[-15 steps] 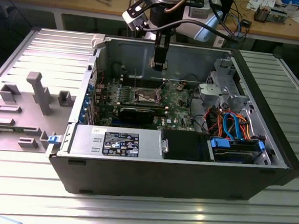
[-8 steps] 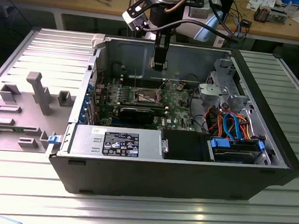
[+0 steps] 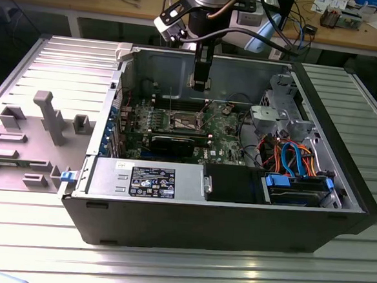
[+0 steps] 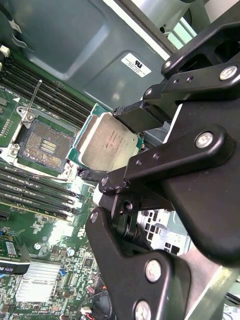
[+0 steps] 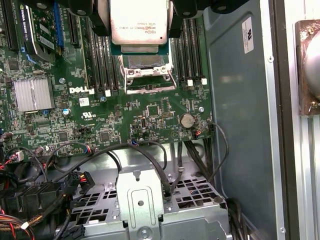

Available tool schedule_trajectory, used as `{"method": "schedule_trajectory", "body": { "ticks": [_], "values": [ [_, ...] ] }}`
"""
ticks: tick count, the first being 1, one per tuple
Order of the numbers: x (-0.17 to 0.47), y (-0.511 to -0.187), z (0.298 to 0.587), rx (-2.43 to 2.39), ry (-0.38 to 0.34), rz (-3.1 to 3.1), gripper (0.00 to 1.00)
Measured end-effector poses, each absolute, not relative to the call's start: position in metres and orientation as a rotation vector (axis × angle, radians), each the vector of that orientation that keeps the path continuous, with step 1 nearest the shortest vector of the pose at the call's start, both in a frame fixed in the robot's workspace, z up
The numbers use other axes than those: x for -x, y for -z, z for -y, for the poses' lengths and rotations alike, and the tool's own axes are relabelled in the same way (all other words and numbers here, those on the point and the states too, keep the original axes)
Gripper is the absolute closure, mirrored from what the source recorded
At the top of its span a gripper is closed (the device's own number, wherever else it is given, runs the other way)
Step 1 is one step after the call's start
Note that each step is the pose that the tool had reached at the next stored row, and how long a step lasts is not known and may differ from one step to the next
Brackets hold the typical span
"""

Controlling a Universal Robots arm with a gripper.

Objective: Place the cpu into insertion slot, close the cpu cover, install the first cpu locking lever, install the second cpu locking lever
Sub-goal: 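Place the cpu into insertion slot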

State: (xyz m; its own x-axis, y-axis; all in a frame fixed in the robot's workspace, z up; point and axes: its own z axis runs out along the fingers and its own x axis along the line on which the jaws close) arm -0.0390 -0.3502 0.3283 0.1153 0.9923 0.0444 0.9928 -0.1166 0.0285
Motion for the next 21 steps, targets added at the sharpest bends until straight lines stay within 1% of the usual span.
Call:
{"method": "schedule_trajectory", "body": {
  "ticks": [9,21],
  "values": [
    [0.040,-0.326,0.350,2.340,0.082,2.082,0.45],
    [0.046,-0.309,0.351,2.246,0.082,2.181,0.45]
  ]
}}
